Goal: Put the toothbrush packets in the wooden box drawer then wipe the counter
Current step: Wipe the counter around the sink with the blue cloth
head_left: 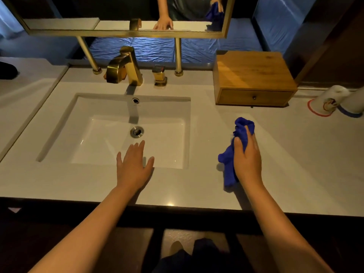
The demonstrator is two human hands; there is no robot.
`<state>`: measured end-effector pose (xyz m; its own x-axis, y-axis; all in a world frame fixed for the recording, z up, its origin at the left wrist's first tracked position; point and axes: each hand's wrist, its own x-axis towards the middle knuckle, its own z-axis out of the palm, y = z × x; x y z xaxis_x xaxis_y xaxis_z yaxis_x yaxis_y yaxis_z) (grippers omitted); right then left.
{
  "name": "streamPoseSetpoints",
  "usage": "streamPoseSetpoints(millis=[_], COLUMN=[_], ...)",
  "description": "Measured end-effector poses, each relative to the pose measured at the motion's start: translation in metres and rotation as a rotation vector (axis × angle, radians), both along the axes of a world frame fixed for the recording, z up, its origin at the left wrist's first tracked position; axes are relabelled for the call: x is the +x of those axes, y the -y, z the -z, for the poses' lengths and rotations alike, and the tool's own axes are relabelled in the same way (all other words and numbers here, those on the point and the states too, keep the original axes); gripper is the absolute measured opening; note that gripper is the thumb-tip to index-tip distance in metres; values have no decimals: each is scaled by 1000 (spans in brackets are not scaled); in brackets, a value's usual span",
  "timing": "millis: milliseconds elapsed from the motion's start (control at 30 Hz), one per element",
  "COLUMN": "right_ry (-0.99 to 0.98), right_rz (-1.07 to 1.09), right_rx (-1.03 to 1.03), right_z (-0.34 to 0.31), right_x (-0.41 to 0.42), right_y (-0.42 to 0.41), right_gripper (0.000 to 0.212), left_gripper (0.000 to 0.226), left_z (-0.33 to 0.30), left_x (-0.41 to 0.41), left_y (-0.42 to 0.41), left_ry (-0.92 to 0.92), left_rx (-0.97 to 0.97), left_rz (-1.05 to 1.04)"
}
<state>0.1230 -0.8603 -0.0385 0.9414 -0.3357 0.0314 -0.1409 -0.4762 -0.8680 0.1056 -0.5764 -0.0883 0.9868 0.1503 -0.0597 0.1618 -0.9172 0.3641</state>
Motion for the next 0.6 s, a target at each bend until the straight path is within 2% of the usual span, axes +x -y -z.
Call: streamPoseSetpoints(millis=[67, 167, 267, 400, 600], right_ry=[-78, -263, -290, -305, -142], right_rz=[29, 58, 93, 25, -339], right_rx=[-169, -318, -581, -632, -703], right_z=[16, 43, 55, 54, 55], right_x=[3, 8, 16, 55, 107], right_y=[33, 58, 49, 27, -36], right_gripper=[51, 56, 62, 63, 54], left_gripper=[66, 61, 63, 63, 61], left_z=[6, 10, 10, 11, 10], left_x=[1, 1, 1, 3, 4], left_y=[0, 0, -1, 1, 1], left_ry=[-31, -30, -23, -34, -31], left_rx=[53, 91, 86, 96, 80], left_rz=[-4, -21, -36, -40, -60])
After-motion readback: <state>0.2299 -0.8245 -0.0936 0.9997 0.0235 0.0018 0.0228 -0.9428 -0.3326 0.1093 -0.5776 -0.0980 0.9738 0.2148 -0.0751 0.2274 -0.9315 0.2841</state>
